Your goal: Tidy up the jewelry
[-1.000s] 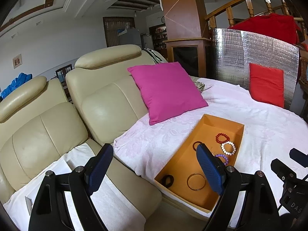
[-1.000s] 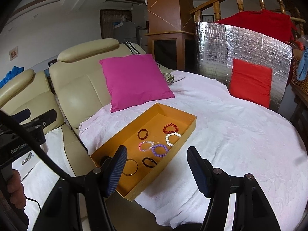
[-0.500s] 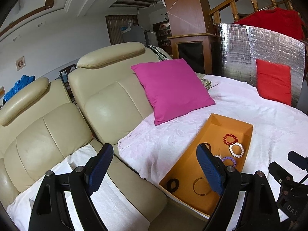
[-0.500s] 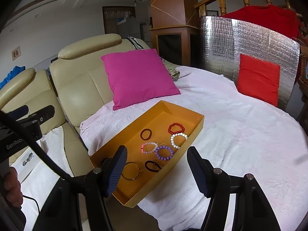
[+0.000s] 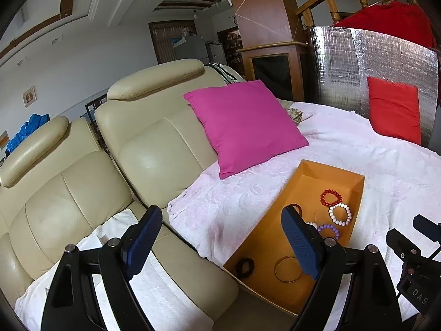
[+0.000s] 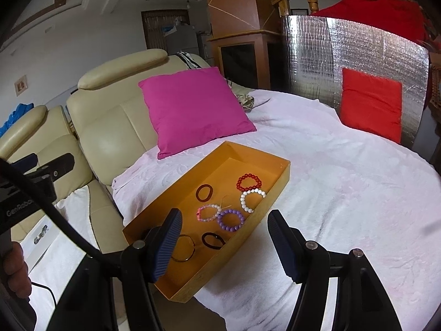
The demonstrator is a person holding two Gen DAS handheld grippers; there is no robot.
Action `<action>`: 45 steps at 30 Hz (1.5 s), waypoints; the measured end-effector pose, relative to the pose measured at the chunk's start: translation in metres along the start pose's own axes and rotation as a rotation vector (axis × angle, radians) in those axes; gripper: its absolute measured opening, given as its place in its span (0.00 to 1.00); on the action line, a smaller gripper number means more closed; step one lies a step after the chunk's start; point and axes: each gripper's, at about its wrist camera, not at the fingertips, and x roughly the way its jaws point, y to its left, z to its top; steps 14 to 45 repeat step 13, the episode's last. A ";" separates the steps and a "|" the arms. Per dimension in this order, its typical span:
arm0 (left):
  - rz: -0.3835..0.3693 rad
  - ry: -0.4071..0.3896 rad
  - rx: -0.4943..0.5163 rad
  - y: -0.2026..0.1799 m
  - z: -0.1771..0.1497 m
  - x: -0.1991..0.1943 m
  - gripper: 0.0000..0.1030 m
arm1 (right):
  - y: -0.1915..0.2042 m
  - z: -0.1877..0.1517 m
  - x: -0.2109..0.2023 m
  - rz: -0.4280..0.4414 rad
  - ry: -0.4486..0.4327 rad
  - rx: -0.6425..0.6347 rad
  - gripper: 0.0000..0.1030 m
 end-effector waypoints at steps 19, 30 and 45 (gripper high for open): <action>-0.161 0.024 0.077 -0.066 0.003 0.009 0.86 | -0.062 0.000 -0.016 -0.070 -0.057 0.100 0.66; -0.161 0.024 0.077 -0.066 0.003 0.009 0.86 | -0.062 0.000 -0.016 -0.070 -0.057 0.100 0.66; -0.161 0.024 0.077 -0.066 0.003 0.009 0.86 | -0.062 0.000 -0.016 -0.070 -0.057 0.100 0.66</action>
